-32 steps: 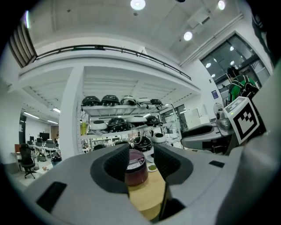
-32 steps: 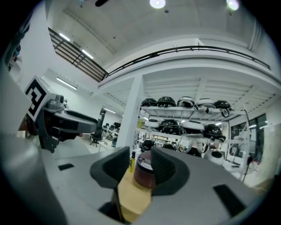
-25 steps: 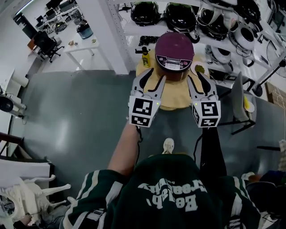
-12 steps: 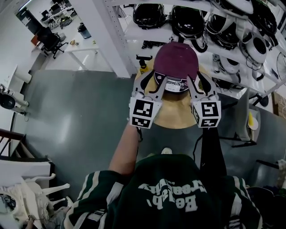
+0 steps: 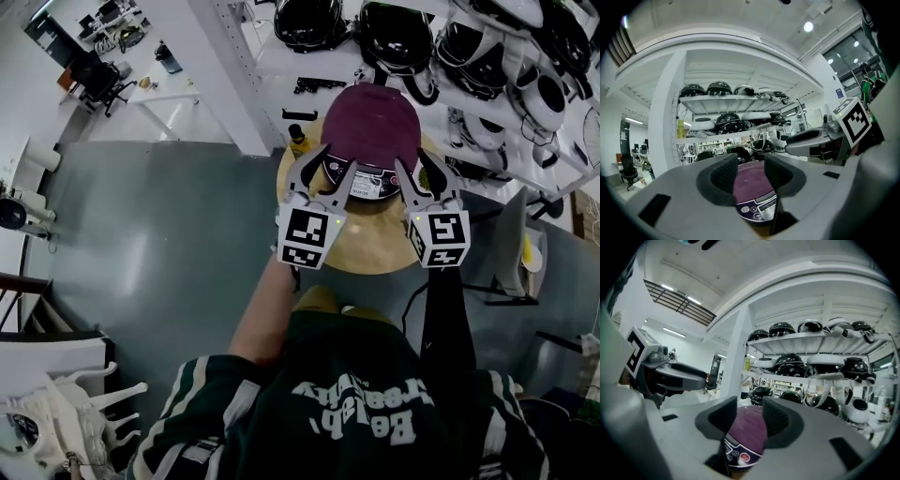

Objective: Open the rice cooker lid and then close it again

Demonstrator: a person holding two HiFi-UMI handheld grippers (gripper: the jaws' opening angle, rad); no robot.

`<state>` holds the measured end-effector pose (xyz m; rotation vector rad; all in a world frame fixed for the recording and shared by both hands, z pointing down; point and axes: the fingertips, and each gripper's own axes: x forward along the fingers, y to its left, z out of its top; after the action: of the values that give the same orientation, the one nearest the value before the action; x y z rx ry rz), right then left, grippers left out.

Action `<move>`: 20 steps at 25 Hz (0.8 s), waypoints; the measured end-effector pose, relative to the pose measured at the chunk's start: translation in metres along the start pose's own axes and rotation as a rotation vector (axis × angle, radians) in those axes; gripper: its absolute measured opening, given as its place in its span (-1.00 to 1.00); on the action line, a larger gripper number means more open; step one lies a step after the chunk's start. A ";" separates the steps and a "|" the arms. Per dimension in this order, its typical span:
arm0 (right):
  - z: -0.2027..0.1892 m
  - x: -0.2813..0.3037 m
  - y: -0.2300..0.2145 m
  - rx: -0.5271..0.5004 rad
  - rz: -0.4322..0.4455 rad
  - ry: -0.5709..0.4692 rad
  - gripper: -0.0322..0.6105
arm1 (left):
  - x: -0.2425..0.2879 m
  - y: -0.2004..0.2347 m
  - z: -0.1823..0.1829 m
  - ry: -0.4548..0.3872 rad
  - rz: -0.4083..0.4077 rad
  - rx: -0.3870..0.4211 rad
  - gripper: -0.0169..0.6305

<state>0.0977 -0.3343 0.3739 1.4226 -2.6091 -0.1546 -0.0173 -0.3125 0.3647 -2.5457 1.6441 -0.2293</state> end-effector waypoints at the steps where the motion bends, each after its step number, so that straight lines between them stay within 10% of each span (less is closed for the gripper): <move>1: 0.001 0.002 0.000 0.000 0.000 0.000 -0.35 | 0.003 0.002 0.000 -0.002 -0.006 0.008 -0.44; 20: -0.008 0.051 -0.004 0.040 -0.049 0.071 -0.35 | 0.056 0.033 -0.016 -0.015 -0.159 -0.021 -0.44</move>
<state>0.0751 -0.3794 0.3865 1.4783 -2.5353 -0.0567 -0.0272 -0.3776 0.3790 -2.6893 1.4476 -0.2066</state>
